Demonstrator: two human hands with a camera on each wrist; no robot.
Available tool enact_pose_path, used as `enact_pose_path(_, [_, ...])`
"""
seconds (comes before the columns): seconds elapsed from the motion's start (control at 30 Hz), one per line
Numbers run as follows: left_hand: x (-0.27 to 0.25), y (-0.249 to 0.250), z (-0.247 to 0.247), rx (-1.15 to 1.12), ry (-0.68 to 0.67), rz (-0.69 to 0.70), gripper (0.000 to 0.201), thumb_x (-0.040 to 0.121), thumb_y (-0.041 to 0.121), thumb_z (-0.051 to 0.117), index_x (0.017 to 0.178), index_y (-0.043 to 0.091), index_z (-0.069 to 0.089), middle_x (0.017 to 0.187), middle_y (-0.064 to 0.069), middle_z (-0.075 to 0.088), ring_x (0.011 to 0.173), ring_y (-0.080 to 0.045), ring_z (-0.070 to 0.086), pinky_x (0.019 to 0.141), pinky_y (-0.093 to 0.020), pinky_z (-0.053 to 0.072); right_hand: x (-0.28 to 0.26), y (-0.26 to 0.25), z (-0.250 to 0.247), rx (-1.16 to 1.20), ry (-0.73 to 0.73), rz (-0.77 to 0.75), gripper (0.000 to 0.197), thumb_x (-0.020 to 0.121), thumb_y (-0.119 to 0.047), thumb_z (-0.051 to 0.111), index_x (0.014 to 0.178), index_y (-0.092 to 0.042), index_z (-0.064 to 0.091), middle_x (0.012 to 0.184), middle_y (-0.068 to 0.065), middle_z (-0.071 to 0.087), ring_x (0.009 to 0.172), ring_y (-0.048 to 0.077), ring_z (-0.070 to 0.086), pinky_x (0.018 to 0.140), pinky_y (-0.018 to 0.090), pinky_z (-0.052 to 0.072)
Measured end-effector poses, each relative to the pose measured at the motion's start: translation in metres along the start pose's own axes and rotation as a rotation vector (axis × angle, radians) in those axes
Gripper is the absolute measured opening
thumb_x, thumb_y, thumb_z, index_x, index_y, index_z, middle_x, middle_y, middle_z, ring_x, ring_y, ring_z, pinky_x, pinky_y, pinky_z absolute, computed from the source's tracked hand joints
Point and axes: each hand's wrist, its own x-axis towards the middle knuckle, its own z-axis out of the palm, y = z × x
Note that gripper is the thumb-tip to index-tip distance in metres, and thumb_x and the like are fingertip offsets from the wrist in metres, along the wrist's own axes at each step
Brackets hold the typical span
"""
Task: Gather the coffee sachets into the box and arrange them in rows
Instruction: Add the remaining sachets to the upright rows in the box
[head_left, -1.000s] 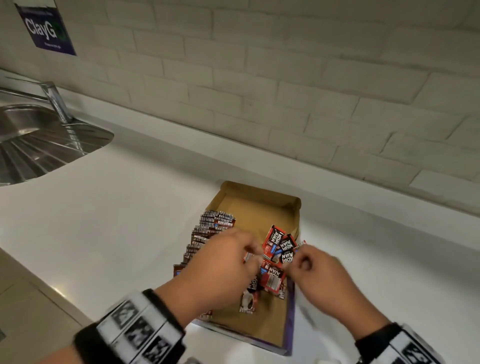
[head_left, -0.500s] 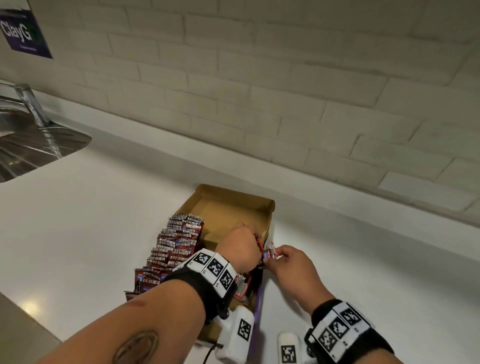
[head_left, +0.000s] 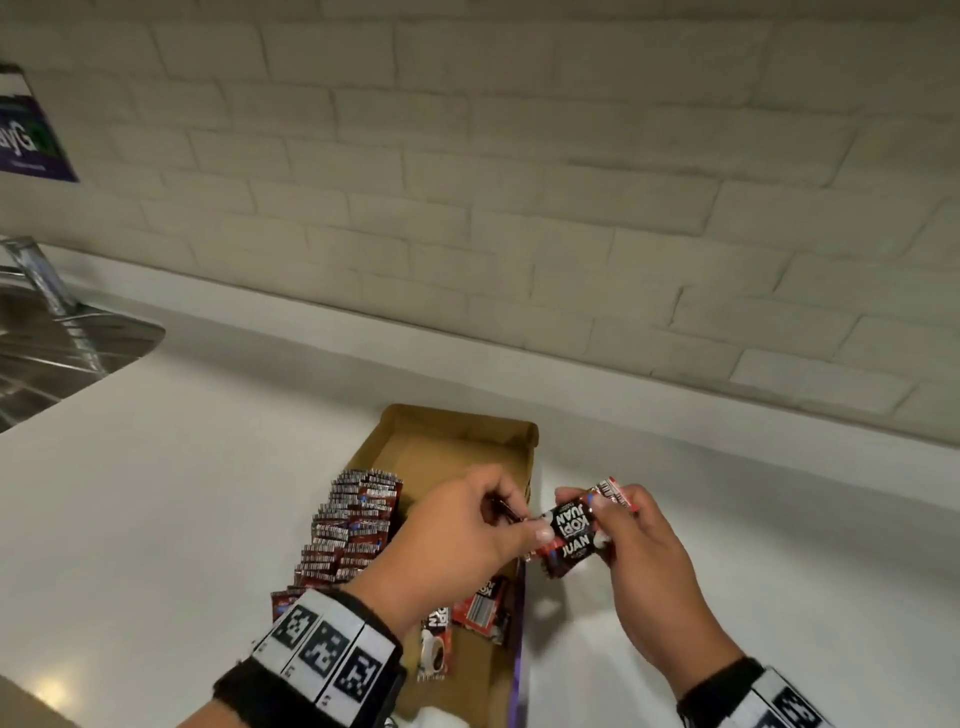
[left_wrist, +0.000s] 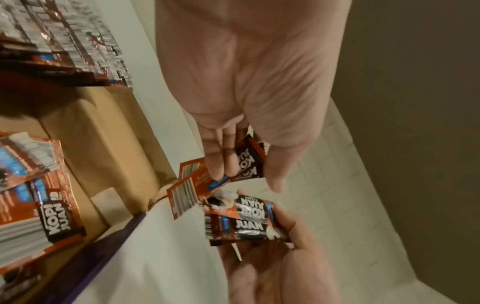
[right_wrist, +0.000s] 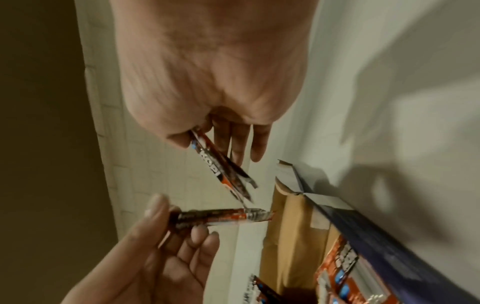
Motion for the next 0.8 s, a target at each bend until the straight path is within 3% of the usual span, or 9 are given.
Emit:
enact_pose_path(0.07, [-0.013,0.002,-0.009,-0.115,-0.063,0.006,0.029,0.074,0.051,0.080,0.085,0.031,0.064,0.085,-0.004,0.072,0.070,-0.012,0.059,0.067,-0.036,0.050,-0.006,-0.014,0.003,0.212,0.017,0.067,0.012,0.106,-0.009,0.044,0.098,-0.004,0.052,0.100,0.018,0.077,0.088,0.039,0.072,0.085,0.053,0.055])
enact_pose_path(0.13, [-0.021,-0.002,-0.018,-0.162,-0.059,0.031,0.014,0.082,0.030,0.076,0.088,0.031,0.064,0.088,-0.001,0.069,0.073,-0.016,0.058,0.070,-0.044,0.051,-0.009,-0.022,0.005,0.276,0.016,0.116,0.010,0.106,-0.010,0.043,0.100,-0.008,0.051,0.084,0.018,0.073,0.073,0.041,0.068,0.067,0.049,0.054])
enact_pose_path(0.17, [-0.024,-0.007,-0.023,-0.162,-0.050,0.040,0.018,0.084,0.017,0.072,0.090,0.032,0.064,0.089,0.003,0.067,0.073,-0.017,0.056,0.070,-0.046,0.050,-0.011,-0.023,0.007,0.222,0.010,0.129,0.009,0.107,-0.013,0.044,0.102,-0.009,0.050,0.077,0.015,0.069,0.067,0.038,0.066,0.061,0.048,0.053])
enact_pose_path(0.27, [-0.032,-0.015,-0.037,-0.119,-0.046,0.050,0.044,0.085,-0.004,0.061,0.100,0.037,0.063,0.098,0.009,0.065,0.075,-0.018,0.054,0.067,-0.049,0.050,-0.017,-0.018,0.012,0.004,-0.039,0.117,0.007,0.106,-0.018,0.053,0.107,-0.011,0.050,0.068,0.012,0.057,0.052,0.027,0.059,0.068,0.058,0.055])
enact_pose_path(0.3, [-0.035,-0.017,-0.042,-0.108,-0.047,0.063,0.049,0.087,-0.006,0.060,0.102,0.040,0.062,0.100,0.011,0.064,0.077,-0.016,0.056,0.068,-0.049,0.051,-0.020,-0.015,0.014,-0.059,-0.075,0.124,0.010,0.104,-0.020,0.057,0.109,-0.013,0.052,0.065,0.012,0.053,0.050,0.025,0.055,0.068,0.054,0.053])
enact_pose_path(0.4, [-0.043,-0.020,-0.051,-0.090,-0.050,0.096,0.054,0.092,-0.002,0.062,0.107,0.050,0.055,0.107,0.023,0.059,0.084,-0.010,0.060,0.069,-0.033,0.054,-0.029,-0.011,0.025,-0.084,-0.173,0.199,0.025,0.098,-0.026,0.066,0.118,-0.012,0.059,0.057,0.004,0.043,0.049,0.017,0.042,0.053,0.037,0.041])
enact_pose_path(0.5, [-0.050,-0.021,-0.056,-0.097,-0.051,0.110,0.053,0.092,0.003,0.065,0.110,0.051,0.051,0.108,0.022,0.057,0.095,-0.019,0.062,0.077,-0.034,0.058,-0.040,-0.010,0.039,0.000,-0.241,0.291,0.034,0.096,-0.034,0.066,0.115,-0.005,0.065,0.058,0.005,0.044,0.049,0.013,0.035,0.043,0.026,0.032])
enact_pose_path(0.67, [-0.053,-0.027,-0.058,-0.120,0.010,0.051,0.049,0.089,0.001,0.070,0.104,0.046,0.058,0.102,0.013,0.065,0.096,-0.010,0.068,0.081,-0.033,0.060,-0.046,-0.004,0.053,0.080,-0.260,0.316,0.032,0.090,-0.019,0.072,0.116,-0.001,0.066,0.056,0.009,0.044,0.046,0.014,0.033,0.039,0.023,0.031])
enact_pose_path(0.8, [-0.055,-0.028,-0.059,-0.297,0.093,-0.040,0.033,0.088,-0.001,0.072,0.104,0.027,0.067,0.088,0.000,0.072,0.077,-0.016,0.070,0.068,-0.023,0.055,-0.052,-0.001,0.055,0.116,-0.254,0.297,0.036,0.086,-0.009,0.074,0.117,0.003,0.061,0.054,0.007,0.045,0.045,0.014,0.033,0.040,0.024,0.031])
